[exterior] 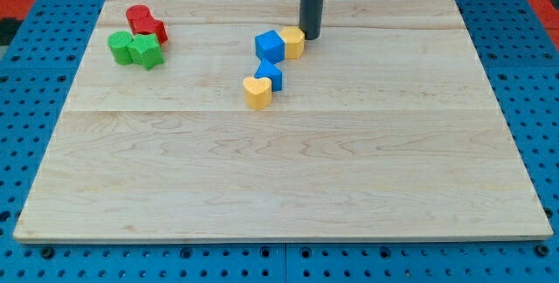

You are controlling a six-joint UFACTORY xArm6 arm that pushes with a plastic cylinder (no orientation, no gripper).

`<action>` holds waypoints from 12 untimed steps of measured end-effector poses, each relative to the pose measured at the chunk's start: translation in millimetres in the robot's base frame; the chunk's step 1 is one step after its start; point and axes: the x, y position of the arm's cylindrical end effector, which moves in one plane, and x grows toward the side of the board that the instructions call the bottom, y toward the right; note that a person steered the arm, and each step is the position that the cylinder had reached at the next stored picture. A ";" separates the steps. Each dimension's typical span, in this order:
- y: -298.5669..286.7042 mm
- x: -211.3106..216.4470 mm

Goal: Slide the yellow hexagon along with blue cube towards the left and down

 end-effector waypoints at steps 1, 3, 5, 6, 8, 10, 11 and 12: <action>-11.8 9.6; -22.9 16.5; -35.6 16.5; -46.9 16.5; -71.8 16.5; -75.6 16.9; -76.3 27.0; -76.3 41.0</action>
